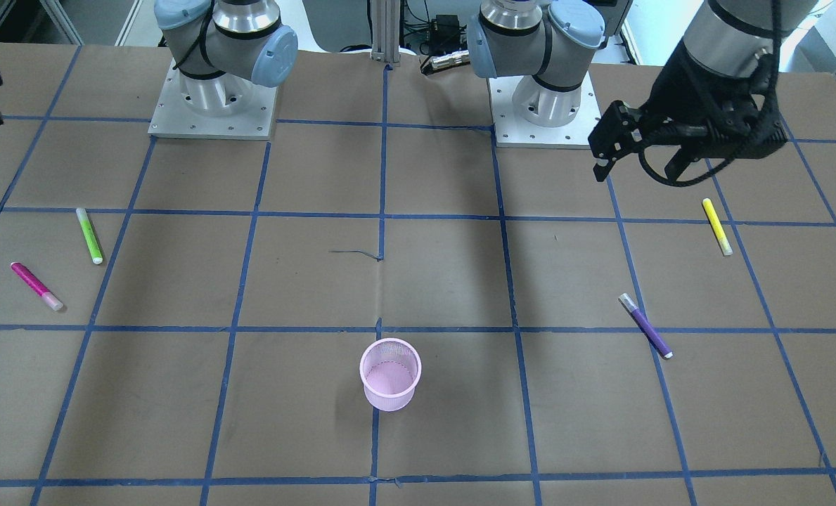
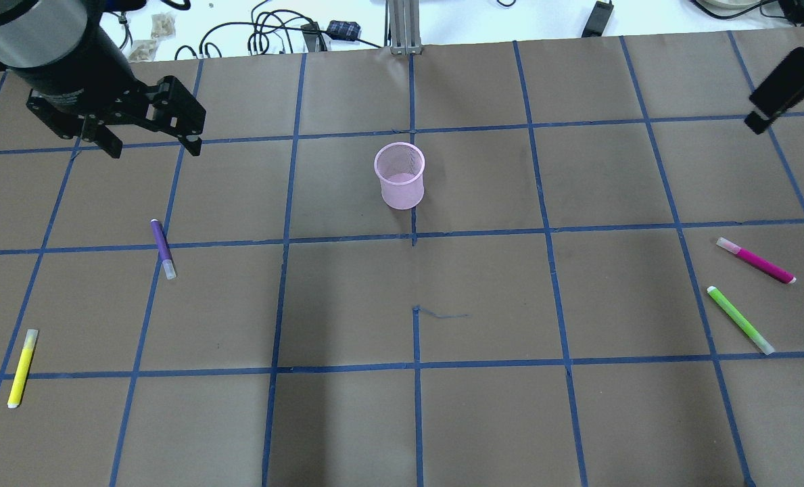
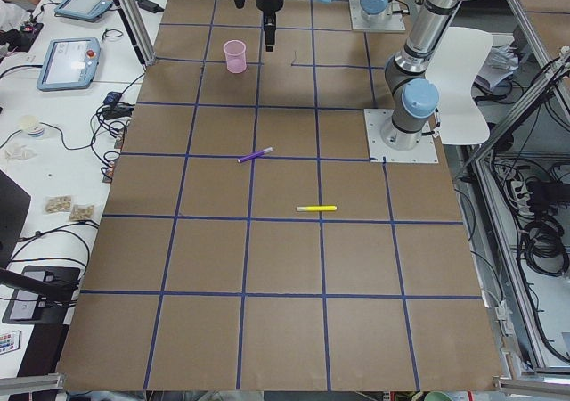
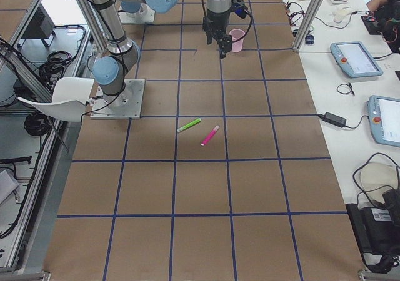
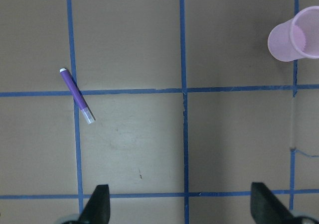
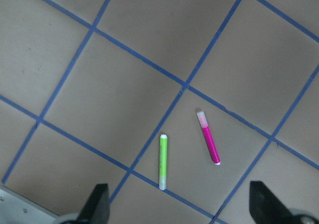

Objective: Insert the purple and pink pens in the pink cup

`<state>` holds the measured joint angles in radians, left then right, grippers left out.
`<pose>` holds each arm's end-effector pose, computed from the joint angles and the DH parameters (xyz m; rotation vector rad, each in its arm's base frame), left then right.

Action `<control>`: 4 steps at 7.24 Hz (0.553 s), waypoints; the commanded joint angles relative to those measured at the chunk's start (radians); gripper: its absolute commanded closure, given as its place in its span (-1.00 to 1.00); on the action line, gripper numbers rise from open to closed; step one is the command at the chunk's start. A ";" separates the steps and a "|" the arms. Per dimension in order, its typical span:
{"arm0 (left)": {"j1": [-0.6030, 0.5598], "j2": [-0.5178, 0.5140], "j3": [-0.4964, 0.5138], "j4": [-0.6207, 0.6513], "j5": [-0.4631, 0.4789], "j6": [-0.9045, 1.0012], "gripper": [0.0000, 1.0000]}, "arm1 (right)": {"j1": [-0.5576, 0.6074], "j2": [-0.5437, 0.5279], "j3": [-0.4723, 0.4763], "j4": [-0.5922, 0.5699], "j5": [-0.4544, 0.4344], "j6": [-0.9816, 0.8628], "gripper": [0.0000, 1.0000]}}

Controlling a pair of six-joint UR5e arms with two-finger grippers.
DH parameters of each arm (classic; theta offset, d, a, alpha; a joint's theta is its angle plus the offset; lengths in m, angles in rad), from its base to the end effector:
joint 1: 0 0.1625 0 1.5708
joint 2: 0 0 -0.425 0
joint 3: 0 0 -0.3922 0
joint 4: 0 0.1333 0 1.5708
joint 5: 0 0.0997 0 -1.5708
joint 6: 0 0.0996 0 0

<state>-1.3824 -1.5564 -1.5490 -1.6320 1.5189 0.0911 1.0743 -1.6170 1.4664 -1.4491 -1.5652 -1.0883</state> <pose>-0.0456 -0.5004 0.4997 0.1511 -3.0829 -0.0271 -0.1065 -0.4776 0.5492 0.9113 -2.9889 0.0379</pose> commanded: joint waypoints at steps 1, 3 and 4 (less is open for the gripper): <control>0.080 -0.110 -0.006 0.048 -0.013 -0.002 -1.00 | -0.260 0.032 0.009 -0.001 0.139 -0.392 -1.00; 0.126 -0.235 -0.008 0.133 -0.020 0.025 -1.00 | -0.390 0.165 0.061 0.004 0.304 -0.720 -1.00; 0.132 -0.295 -0.010 0.197 -0.019 0.050 -1.00 | -0.393 0.234 0.128 -0.038 0.354 -0.833 -1.00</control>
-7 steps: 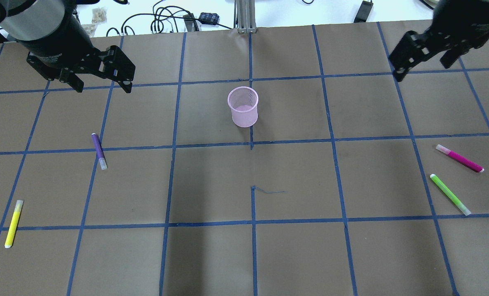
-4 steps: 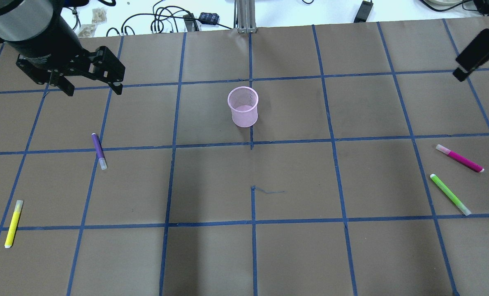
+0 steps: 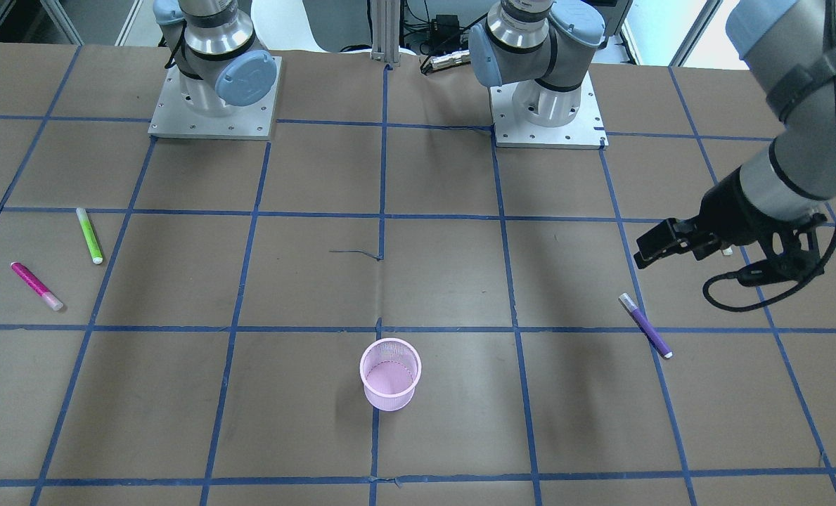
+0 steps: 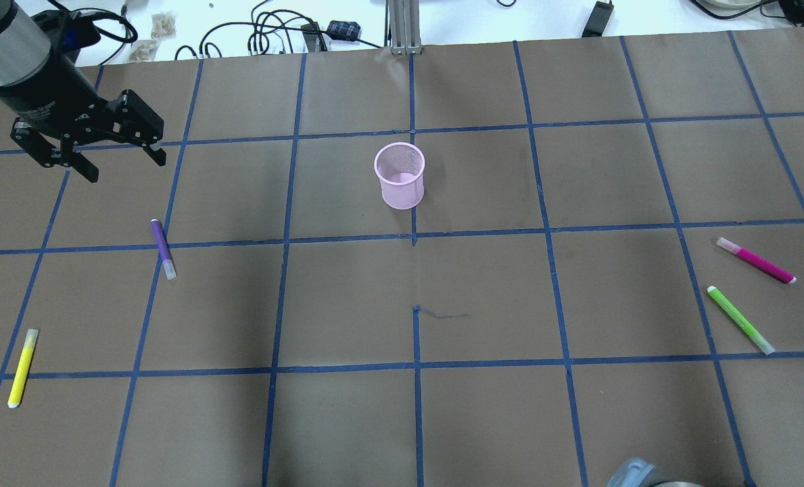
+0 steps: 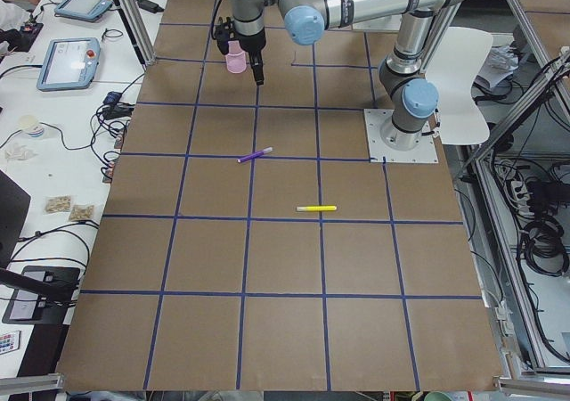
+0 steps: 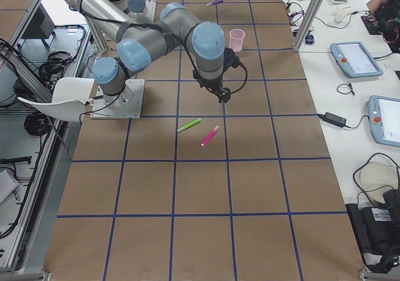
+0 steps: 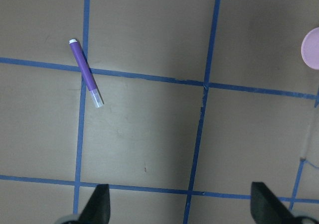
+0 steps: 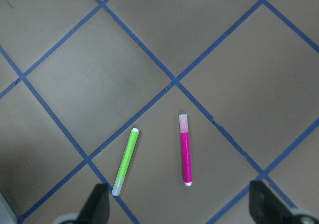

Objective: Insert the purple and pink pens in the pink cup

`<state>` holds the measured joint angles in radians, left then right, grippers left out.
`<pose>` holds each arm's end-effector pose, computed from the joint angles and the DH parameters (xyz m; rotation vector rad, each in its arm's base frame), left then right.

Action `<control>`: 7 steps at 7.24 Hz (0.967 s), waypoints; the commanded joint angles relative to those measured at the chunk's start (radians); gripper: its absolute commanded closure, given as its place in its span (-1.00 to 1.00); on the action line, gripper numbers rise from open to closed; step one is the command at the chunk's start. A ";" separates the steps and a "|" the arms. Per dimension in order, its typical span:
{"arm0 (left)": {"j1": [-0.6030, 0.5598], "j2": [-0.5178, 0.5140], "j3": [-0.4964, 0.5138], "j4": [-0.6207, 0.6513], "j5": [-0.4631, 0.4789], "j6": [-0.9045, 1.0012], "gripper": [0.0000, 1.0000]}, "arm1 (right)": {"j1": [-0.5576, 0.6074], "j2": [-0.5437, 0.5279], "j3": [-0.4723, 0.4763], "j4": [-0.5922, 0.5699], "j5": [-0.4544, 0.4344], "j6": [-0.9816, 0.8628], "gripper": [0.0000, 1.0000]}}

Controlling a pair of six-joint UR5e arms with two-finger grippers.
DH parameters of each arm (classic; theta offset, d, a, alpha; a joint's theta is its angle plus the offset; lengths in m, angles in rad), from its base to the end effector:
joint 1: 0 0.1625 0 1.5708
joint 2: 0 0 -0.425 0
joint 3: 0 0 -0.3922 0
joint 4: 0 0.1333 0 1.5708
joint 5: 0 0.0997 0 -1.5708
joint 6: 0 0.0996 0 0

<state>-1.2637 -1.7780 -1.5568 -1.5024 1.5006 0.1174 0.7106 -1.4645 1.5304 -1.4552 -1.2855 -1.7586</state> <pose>0.0352 -0.5752 0.3921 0.2948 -3.0281 -0.1633 -0.2868 -0.4597 0.4473 -1.2147 2.6063 -0.3313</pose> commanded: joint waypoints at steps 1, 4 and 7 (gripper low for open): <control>0.041 -0.128 -0.005 0.077 0.000 -0.029 -1.00 | -0.057 0.114 0.148 -0.113 0.143 -0.212 -0.93; 0.142 -0.234 -0.019 0.090 -0.029 -0.057 -1.00 | -0.141 0.208 0.339 -0.431 0.291 -0.298 -0.96; 0.184 -0.322 -0.057 0.237 -0.029 -0.164 -1.00 | -0.175 0.303 0.355 -0.425 0.353 -0.495 -0.91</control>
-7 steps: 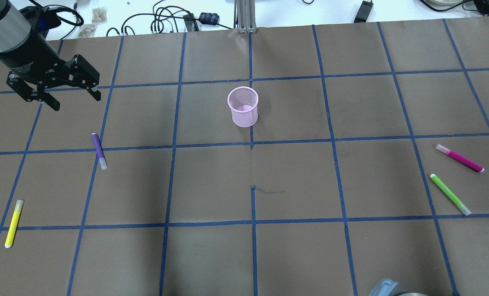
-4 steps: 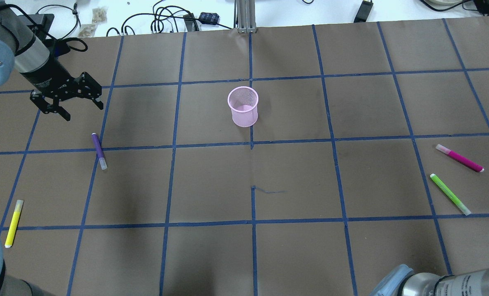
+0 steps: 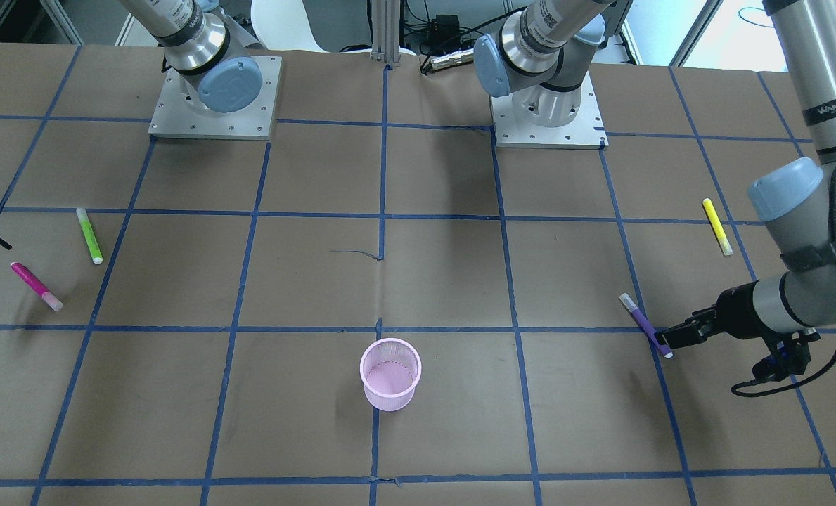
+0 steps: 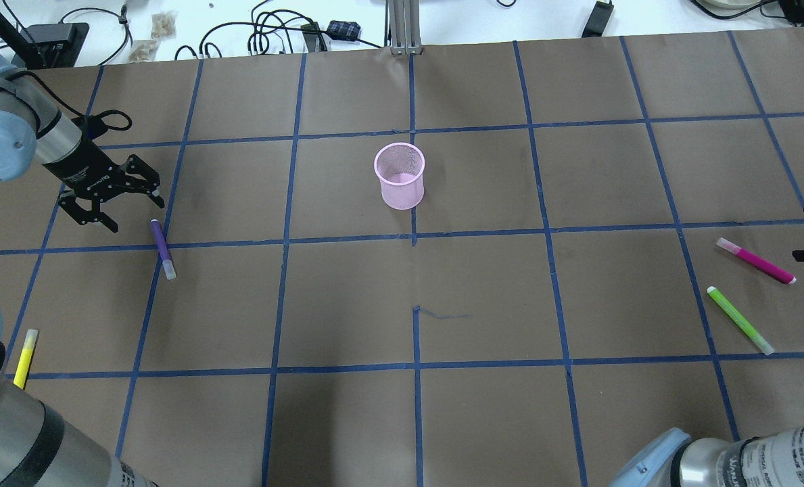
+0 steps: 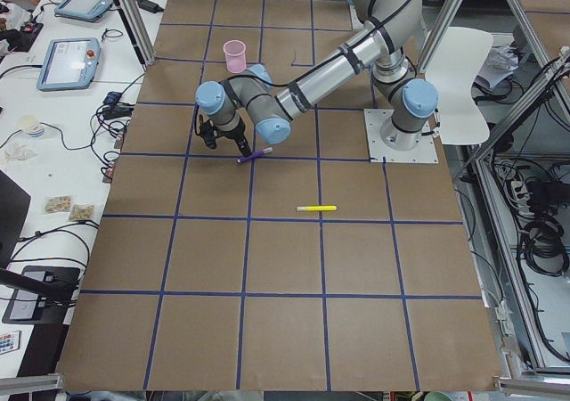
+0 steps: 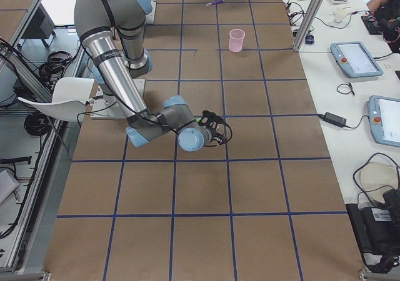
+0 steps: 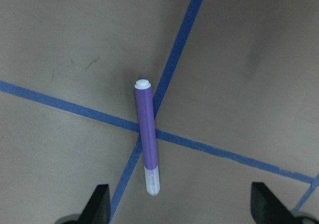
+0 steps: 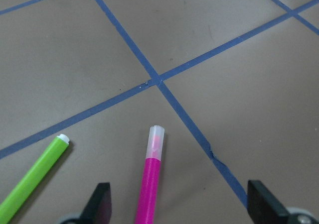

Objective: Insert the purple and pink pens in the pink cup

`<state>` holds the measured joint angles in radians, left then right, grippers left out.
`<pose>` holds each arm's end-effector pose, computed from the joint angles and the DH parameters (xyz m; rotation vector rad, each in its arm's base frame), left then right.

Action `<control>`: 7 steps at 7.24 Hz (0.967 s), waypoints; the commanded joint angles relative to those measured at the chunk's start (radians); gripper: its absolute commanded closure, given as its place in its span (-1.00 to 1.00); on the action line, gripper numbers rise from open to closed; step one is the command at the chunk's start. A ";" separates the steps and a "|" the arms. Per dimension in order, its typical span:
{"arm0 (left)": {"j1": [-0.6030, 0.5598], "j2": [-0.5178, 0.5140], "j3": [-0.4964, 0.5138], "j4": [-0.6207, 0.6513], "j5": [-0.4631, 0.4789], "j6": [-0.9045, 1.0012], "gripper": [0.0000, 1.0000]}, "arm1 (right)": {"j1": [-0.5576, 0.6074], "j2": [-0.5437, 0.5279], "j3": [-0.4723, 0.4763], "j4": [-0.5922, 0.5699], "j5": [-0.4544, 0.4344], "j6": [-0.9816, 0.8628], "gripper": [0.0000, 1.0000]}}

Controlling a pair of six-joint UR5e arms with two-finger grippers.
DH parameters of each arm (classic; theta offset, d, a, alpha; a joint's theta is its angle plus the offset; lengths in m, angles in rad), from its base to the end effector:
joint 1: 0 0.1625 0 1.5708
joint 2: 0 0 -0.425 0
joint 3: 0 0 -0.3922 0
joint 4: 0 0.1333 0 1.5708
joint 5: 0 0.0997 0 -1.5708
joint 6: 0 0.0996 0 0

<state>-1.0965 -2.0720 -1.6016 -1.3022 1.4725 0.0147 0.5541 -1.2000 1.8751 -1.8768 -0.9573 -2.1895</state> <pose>0.1525 -0.6104 0.2146 0.6938 -2.8810 -0.3456 -0.3451 -0.4377 0.2016 -1.3458 2.3110 -0.8612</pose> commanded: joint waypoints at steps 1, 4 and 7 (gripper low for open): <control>0.017 -0.045 -0.014 0.037 0.002 -0.082 -1.00 | -0.054 0.066 0.031 -0.008 0.026 -0.065 -0.83; 0.003 -0.072 -0.011 0.044 -0.006 -0.188 -1.00 | -0.071 0.089 0.077 -0.021 0.020 -0.070 -0.59; -0.005 -0.076 -0.009 0.046 -0.003 -0.171 -0.47 | -0.071 0.091 0.075 -0.030 0.017 -0.116 -0.02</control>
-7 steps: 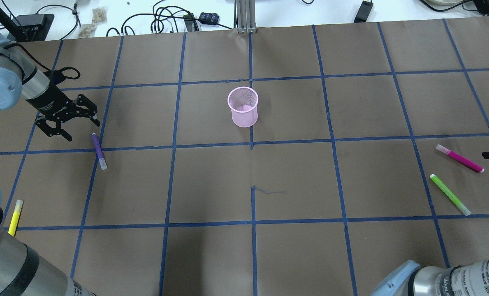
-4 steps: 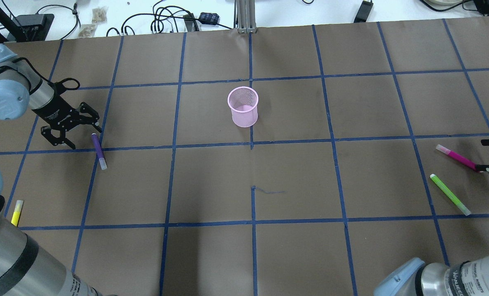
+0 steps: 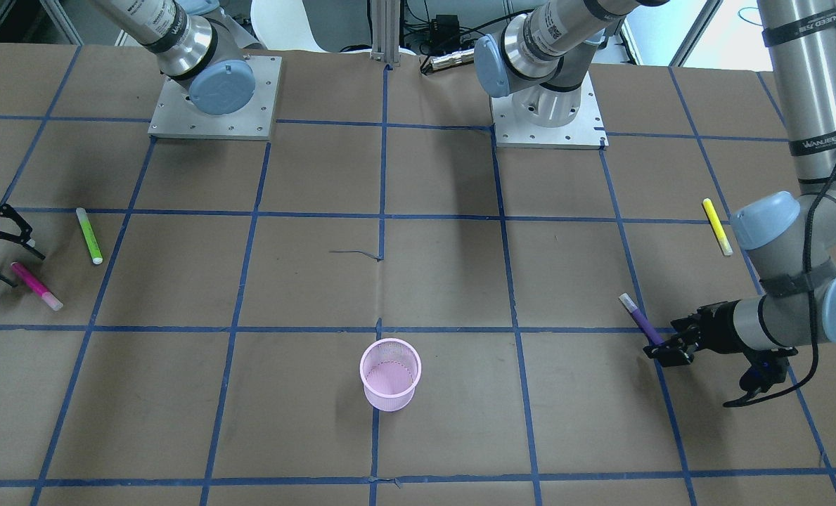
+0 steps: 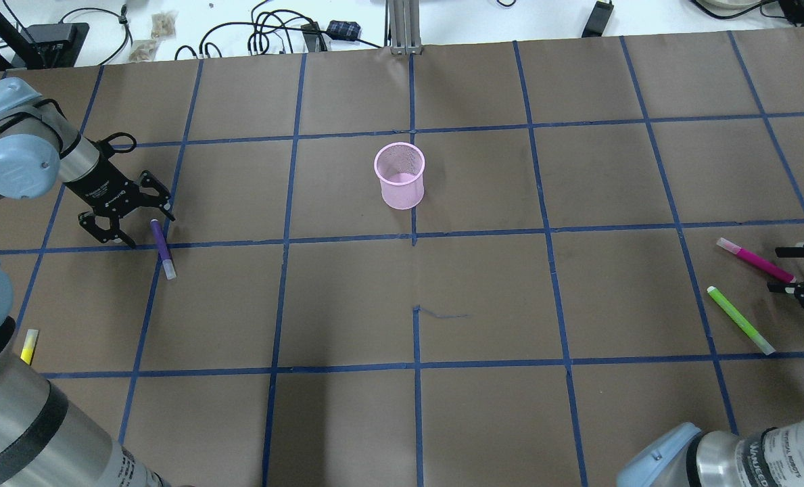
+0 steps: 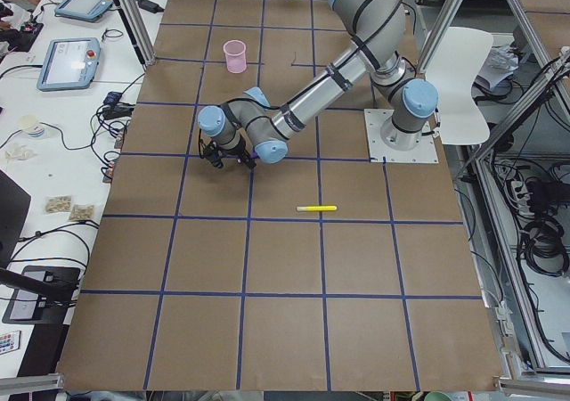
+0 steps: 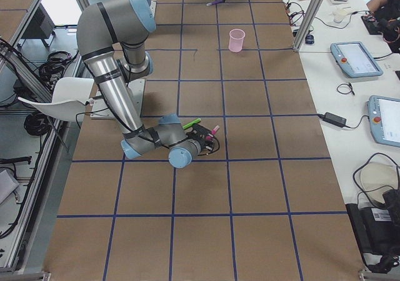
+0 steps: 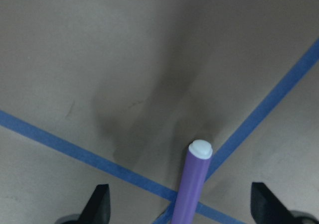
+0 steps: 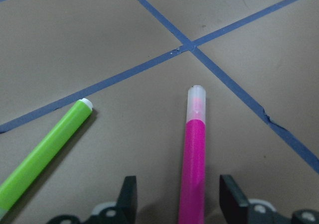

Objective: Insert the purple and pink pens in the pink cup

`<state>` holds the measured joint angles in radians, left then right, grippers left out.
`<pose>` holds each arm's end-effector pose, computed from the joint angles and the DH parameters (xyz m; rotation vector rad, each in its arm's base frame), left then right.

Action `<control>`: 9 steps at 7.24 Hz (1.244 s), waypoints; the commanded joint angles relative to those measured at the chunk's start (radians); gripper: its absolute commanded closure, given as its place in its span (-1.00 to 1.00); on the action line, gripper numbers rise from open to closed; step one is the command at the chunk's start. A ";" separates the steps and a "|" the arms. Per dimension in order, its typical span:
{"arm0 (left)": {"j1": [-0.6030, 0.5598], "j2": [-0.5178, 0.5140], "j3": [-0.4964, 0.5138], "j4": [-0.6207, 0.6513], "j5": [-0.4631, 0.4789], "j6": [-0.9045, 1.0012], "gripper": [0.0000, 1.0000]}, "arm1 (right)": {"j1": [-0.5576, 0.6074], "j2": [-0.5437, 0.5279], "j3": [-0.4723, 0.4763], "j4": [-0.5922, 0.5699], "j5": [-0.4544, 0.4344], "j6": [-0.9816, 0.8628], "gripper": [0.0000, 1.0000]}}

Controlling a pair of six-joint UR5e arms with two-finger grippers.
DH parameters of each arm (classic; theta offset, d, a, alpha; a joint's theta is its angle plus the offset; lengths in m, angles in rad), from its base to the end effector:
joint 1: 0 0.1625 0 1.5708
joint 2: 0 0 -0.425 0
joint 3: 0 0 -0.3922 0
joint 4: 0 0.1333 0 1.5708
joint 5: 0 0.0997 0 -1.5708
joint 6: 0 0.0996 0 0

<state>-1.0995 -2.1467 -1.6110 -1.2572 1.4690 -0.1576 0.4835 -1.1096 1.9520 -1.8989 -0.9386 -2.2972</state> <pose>0.1524 -0.6150 0.1680 0.9390 -2.8125 -0.4228 -0.3511 -0.4014 0.1314 -1.2771 2.2350 -0.9143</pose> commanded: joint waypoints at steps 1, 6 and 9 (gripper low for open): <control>-0.002 -0.001 -0.001 0.001 0.001 0.004 -0.18 | 0.000 0.002 -0.005 -0.026 -0.005 -0.007 -0.02; -0.002 -0.007 0.000 0.018 0.001 0.007 -0.04 | 0.000 0.031 -0.010 -0.048 -0.009 -0.005 0.42; -0.002 -0.016 0.000 0.039 0.001 0.016 0.35 | 0.000 0.024 -0.005 -0.039 -0.011 0.005 0.81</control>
<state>-1.1013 -2.1605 -1.6106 -1.2261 1.4710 -0.1442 0.4831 -1.0824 1.9458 -1.9405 -0.9484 -2.2988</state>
